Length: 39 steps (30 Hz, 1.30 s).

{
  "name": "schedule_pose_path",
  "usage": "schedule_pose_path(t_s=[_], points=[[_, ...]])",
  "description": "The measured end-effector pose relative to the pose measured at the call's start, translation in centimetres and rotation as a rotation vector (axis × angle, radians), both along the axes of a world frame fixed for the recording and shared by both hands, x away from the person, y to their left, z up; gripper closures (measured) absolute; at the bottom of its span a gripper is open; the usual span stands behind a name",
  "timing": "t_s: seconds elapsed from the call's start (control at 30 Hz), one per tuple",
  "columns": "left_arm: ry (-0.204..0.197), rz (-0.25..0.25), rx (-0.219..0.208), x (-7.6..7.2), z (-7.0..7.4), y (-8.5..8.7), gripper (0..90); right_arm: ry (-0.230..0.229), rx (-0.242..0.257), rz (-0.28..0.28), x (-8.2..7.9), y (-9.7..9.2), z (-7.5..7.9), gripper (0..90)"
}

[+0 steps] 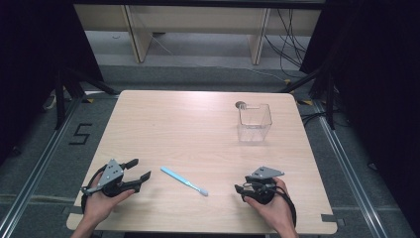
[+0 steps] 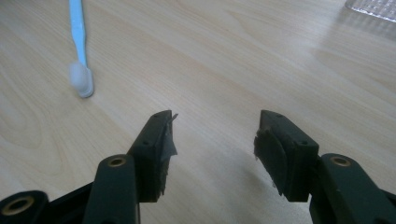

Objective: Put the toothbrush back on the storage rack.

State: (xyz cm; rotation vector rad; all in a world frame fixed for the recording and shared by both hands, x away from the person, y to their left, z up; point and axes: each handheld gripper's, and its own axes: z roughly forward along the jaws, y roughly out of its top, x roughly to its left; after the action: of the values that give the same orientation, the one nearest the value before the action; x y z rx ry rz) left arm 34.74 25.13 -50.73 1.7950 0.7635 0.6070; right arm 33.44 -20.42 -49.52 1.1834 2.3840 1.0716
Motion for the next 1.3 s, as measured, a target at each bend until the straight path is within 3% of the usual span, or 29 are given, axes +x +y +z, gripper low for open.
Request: schedule_pose_path(t_s=[0.07, 0.27, 0.3, 0.33, 0.4, 0.43, 0.47, 0.57, 0.6, 0.77, 0.87, 0.9, 0.93, 1.07, 1.1, 1.3], points=[[0.004, -0.023, -0.003, 0.2, 0.0, -0.1, 32.1, 0.000, 0.002, -0.001, 0.0, 0.2, 0.0, 46.2], [0.017, -0.094, 0.083, 1.2, 0.9, -0.9, 33.1, 0.036, -0.039, 0.026, 0.2, 1.3, 0.5, 44.9], [0.014, -0.105, 0.079, 1.4, 1.0, -1.1, 33.3, 0.031, -0.037, 0.033, 0.3, 1.5, 0.4, 44.7], [0.021, -0.139, 0.108, 1.9, 1.4, -1.4, 33.6, 0.018, -0.048, 0.053, 0.4, 1.5, 0.5, 44.6], [0.029, -0.151, 0.116, 2.1, 1.6, -1.6, 33.8, -0.005, -0.060, 0.075, 0.5, 1.4, 0.5, 44.6], [0.034, -0.174, 0.136, 2.6, 1.8, -1.9, 34.5, 0.030, -0.061, 0.060, 0.4, 1.5, 0.7, 44.7], [0.034, -0.174, 0.136, 2.6, 1.8, -1.9, 34.8, 0.030, -0.061, 0.060, 0.4, 1.5, 0.7, 44.7], [0.051, -0.226, 0.191, 3.3, 2.3, -2.5, 35.7, 0.015, -0.078, 0.084, 0.4, 1.4, 0.7, 44.6], [0.054, -0.243, 0.205, 3.5, 2.4, -2.7, 35.9, 0.046, -0.060, 0.060, 0.2, 1.5, 0.7, 44.6], [0.072, -0.344, 0.295, 4.7, 2.8, -3.7, 36.9, 0.024, -0.072, 0.079, 0.3, 1.2, 0.6, 44.6], [0.082, -0.428, 0.389, 5.7, 3.1, -4.7, 37.2, 0.032, -0.068, 0.077, 0.3, 1.2, 0.7, 44.6], [0.082, -0.428, 0.389, 5.7, 3.1, -4.7, 37.2, 0.032, -0.068, 0.077, 0.3, 1.2, 0.7, 44.6], [0.091, -0.452, 0.438, 6.0, 3.2, -4.9, 37.2, 0.033, -0.069, 0.077, 0.3, 1.2, 0.7, 44.6], [0.130, -0.514, 0.545, 6.7, 3.6, -5.9, 38.2, 0.020, -0.061, 0.077, 0.3, 1.3, 0.6, 44.6], [0.134, -0.541, 0.601, 7.0, 3.9, -6.1, 38.5, 0.029, -0.073, 0.086, 0.3, 1.3, 0.8, 44.6], [0.169, -0.622, 0.649, 7.7, 4.4, -7.8, 40.9, 0.033, -0.069, 0.091, 0.3, 1.3, 0.9, 44.6]])
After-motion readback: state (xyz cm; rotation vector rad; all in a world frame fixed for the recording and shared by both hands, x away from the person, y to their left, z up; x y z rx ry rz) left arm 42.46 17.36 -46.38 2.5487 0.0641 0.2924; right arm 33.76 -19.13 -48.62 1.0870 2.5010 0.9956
